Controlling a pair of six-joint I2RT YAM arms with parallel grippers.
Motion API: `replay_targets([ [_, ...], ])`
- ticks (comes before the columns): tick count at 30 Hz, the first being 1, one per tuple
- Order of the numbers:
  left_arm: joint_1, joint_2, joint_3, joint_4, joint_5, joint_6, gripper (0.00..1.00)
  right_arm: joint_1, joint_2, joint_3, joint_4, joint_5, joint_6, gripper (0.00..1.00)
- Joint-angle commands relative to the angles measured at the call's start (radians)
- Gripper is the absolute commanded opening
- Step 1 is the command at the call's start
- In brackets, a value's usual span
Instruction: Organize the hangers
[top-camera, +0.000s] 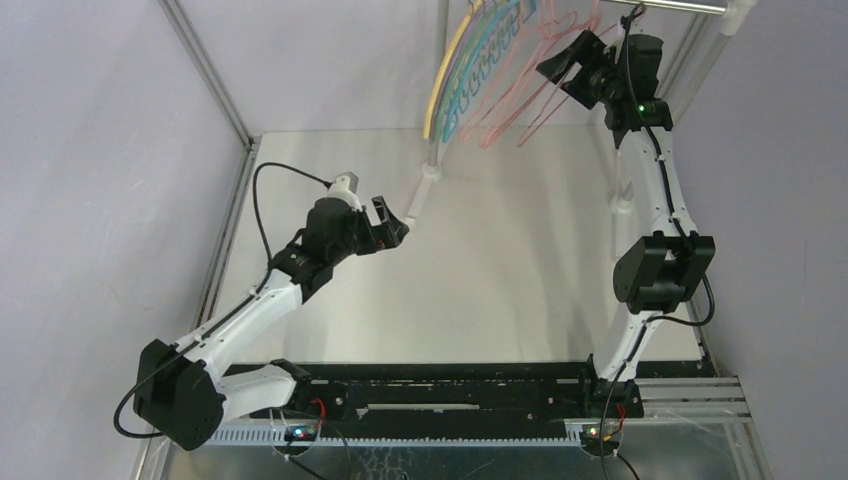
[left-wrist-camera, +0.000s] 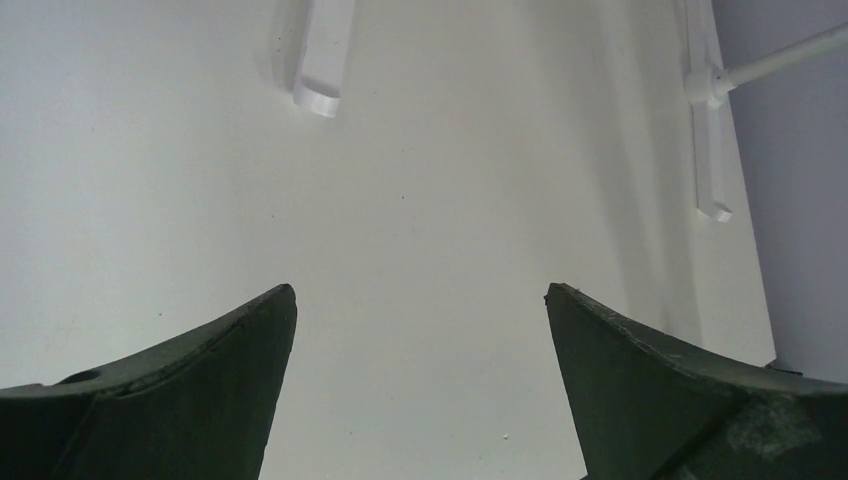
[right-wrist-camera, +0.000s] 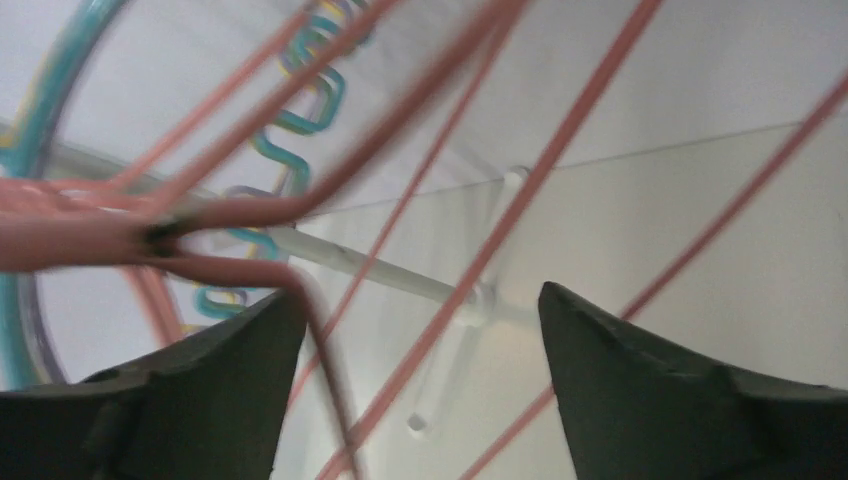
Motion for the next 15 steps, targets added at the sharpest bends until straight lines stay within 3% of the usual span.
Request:
replay_targets([
  [1, -0.001, 0.025, 0.081, 0.018, -0.018, 0.043, 0.99, -0.004, -0.083, -0.073, -0.026, 0.016, -0.033, 1.0],
  [7, 0.0, 0.029, 0.091, 0.002, -0.05, 0.078, 0.99, -0.001, -0.186, -0.185, -0.056, 0.004, -0.083, 1.0],
  [15, 0.0, 0.024, 0.072, -0.014, -0.069, 0.101, 0.99, 0.038, -0.477, -0.477, -0.042, 0.085, -0.219, 1.0],
])
